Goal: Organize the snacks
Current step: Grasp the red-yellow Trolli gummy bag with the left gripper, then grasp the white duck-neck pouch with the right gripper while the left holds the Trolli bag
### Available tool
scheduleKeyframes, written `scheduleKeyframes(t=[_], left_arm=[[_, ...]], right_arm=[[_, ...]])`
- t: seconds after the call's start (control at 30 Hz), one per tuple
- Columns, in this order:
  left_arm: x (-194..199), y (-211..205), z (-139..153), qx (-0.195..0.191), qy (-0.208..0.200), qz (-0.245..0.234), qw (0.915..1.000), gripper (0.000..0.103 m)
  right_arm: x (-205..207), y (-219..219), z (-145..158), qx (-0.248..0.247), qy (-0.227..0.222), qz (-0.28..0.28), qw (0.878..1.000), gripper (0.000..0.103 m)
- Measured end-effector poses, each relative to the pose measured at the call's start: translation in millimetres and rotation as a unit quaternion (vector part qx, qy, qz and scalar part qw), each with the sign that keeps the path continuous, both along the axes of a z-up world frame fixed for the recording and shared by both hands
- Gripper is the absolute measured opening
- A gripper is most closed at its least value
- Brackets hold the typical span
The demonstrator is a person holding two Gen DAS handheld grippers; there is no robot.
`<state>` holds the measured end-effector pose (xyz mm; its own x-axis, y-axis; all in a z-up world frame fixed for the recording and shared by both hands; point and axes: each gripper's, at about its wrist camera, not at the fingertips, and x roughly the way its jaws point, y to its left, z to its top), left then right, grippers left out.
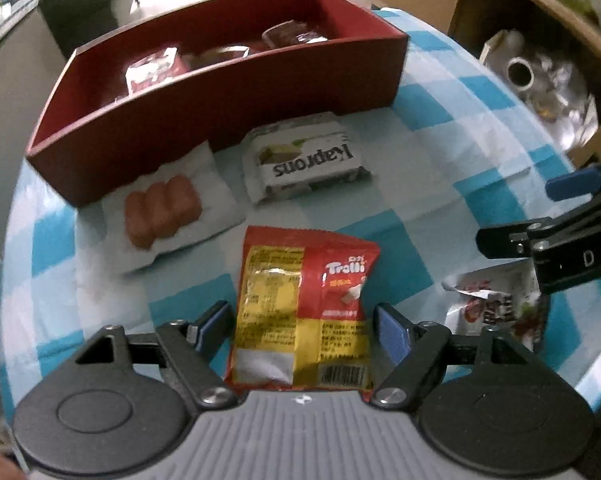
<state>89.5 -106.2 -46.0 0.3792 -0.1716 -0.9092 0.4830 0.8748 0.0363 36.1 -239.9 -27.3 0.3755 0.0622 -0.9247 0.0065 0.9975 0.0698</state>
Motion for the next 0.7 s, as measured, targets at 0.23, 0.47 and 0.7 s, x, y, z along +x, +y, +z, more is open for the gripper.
scheduleKeyframes(t=[0.23, 0.47, 0.7], left_arm=[[2, 8, 5, -0.015, -0.002, 0.011, 0.9998, 0.055], [-3, 12, 6, -0.006, 0.003, 0.004, 1.0000, 0.054], [-2, 14, 6, -0.012, 0.009, -0.001, 0.9999, 0.054]], right_arm=[[-3, -4, -18, -0.032, 0.016, 0.015, 0.999, 0.103], [-14, -3, -22, -0.041, -0.029, 0.040, 0.998, 0.103], [-19, -6, -21, -0.043, -0.058, 0.056, 0.996, 0.102]])
